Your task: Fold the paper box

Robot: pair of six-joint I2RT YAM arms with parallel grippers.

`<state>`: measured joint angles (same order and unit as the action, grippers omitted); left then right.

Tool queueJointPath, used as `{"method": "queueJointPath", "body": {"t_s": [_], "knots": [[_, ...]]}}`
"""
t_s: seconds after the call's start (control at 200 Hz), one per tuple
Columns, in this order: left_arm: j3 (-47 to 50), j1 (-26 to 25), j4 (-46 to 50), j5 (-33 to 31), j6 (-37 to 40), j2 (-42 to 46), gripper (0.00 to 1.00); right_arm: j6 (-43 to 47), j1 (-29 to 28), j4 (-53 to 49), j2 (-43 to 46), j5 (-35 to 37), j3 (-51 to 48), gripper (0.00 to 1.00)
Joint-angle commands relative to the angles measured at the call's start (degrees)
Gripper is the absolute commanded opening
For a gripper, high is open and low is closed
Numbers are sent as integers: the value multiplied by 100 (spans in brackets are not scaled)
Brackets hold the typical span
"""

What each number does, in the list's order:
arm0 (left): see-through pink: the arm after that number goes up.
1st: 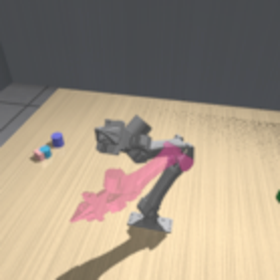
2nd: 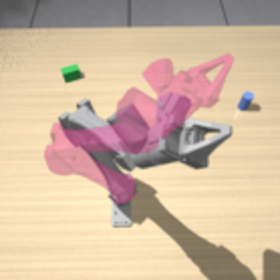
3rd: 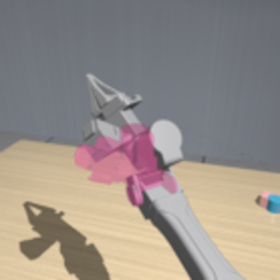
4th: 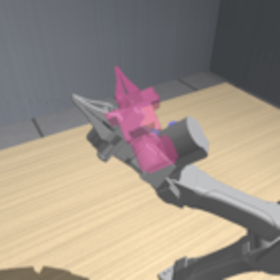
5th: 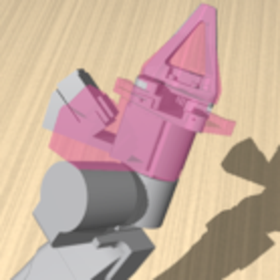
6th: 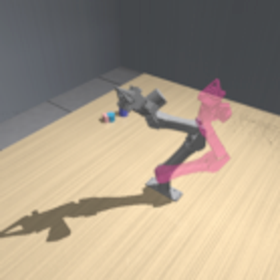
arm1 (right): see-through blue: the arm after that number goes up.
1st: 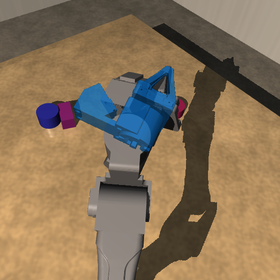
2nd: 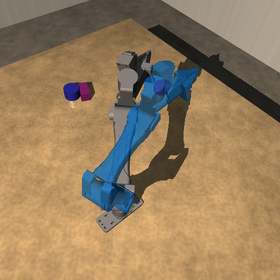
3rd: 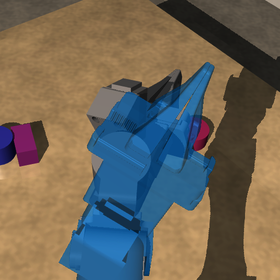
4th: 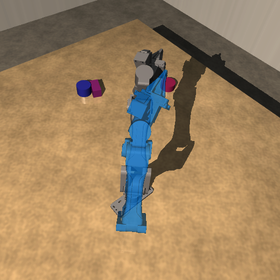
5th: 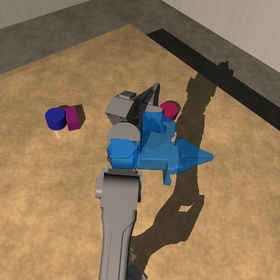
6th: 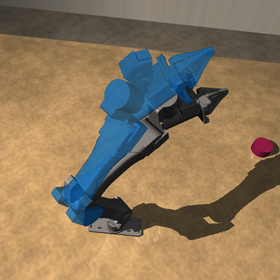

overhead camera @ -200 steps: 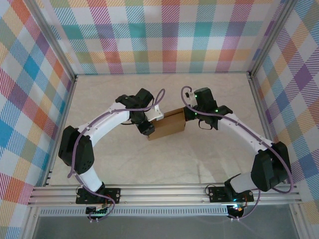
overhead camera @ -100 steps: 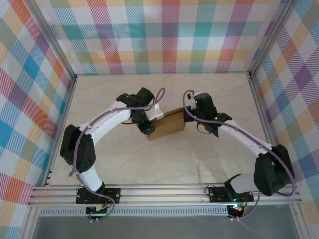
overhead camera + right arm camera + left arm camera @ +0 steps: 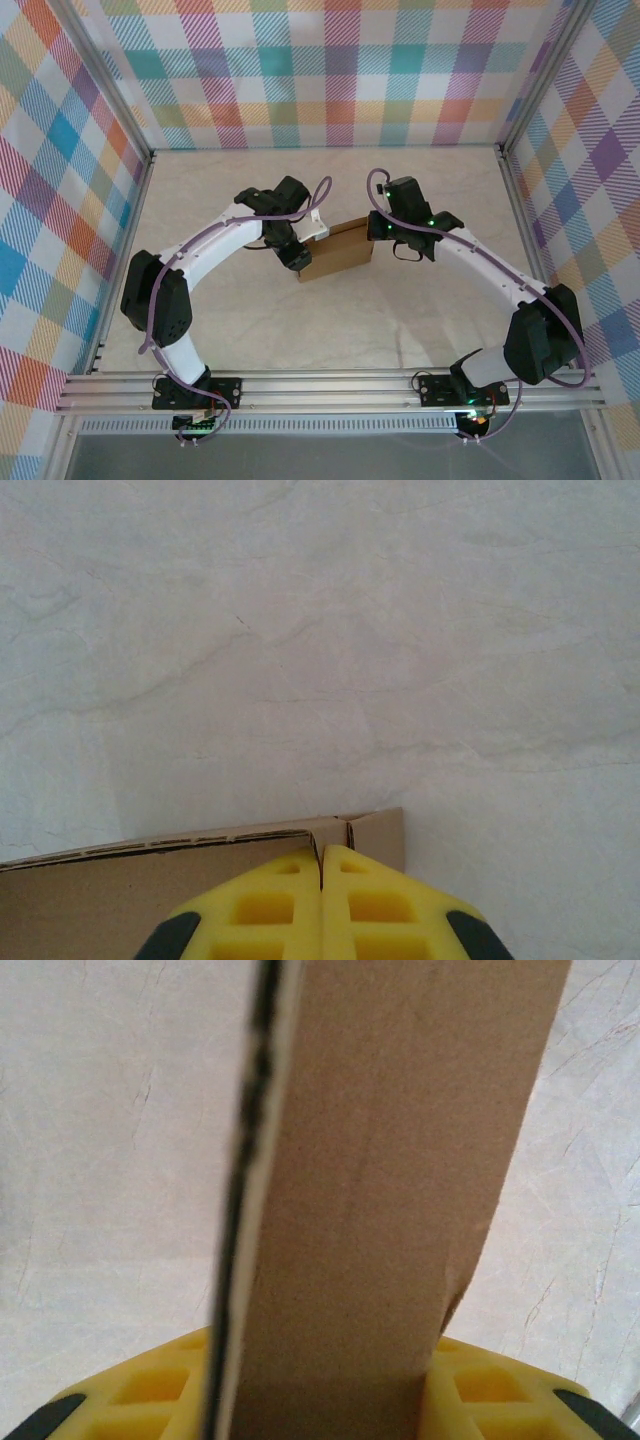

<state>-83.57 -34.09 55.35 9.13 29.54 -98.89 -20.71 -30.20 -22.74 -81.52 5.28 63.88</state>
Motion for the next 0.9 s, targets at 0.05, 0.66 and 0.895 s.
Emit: {"method": "queueJointPath", "body": {"t_s": [0.05,0.66,0.895], "knots": [[323,-40,235,-212,-159,-427,32,364,-67,168,182,-177,-580,0],[299,-54,88,-79,-220,-268,55,744,-191,500,185,2,-735,0],[286,-72,-58,-33,-371,28,81,726,-357,78,84,505,-486,0]]}}
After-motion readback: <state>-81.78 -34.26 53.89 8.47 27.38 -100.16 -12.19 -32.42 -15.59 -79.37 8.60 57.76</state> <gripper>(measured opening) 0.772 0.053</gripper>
